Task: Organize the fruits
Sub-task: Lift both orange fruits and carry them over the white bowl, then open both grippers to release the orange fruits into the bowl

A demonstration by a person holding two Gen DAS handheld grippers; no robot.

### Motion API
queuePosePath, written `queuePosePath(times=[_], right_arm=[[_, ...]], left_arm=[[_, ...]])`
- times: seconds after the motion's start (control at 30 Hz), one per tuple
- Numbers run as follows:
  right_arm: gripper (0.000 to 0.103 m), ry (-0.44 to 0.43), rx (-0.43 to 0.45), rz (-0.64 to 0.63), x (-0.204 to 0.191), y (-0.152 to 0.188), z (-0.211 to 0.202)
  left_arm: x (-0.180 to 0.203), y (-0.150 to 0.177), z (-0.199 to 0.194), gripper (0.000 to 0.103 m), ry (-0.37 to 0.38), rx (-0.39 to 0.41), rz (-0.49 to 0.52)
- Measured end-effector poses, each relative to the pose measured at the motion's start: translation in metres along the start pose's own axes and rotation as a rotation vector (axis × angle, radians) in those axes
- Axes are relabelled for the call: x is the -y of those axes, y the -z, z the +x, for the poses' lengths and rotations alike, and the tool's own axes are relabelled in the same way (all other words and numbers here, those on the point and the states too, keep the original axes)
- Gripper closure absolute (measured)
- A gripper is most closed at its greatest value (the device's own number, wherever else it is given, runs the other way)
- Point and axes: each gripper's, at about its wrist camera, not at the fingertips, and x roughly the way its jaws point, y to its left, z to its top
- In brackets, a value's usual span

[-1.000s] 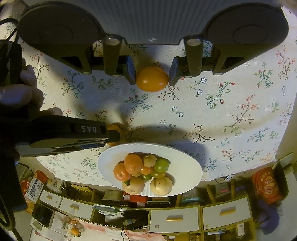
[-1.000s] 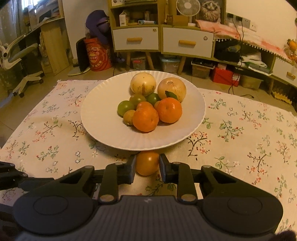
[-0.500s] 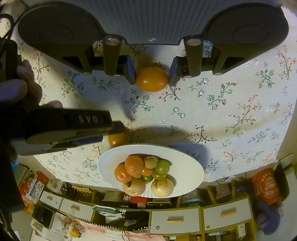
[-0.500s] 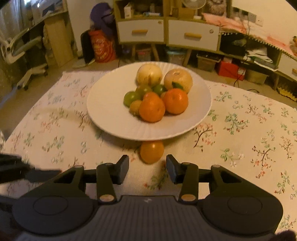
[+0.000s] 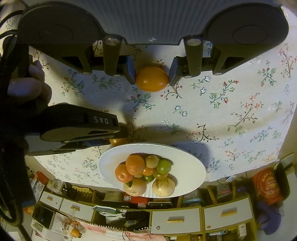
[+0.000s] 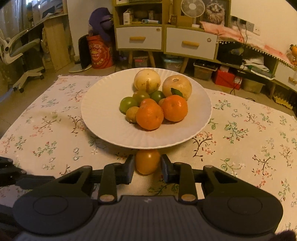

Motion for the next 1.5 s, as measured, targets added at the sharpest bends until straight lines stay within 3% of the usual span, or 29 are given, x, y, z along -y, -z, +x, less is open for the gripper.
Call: queuePosePath(times=[0.4,0.63,1.13,1.5], right_arm=[[0.077,-0.064,-0.043,0.038,0.008,0.004,-0.030],[0.077,-0.105,0.004,0.127,0.028,-0.004,-0.045],[0.076,-0.109,0.087,0.231,0.053,-0.027,-0.024],[0.076,-0.105,0.078,0.224,0.057,-0.026,-0.009]], left_arm=[[-0.006,-0.007,-0.011,0.076,-0.006,0.054,0.003],[-0.006,-0.026,-0.020,0.076,0.017,0.139,0.020],[-0.012,-0.076,0.016,0.076,-0.012,0.186,0.038],[-0.014,-0.078,0.037,0.076,-0.050,0.191,0.102]])
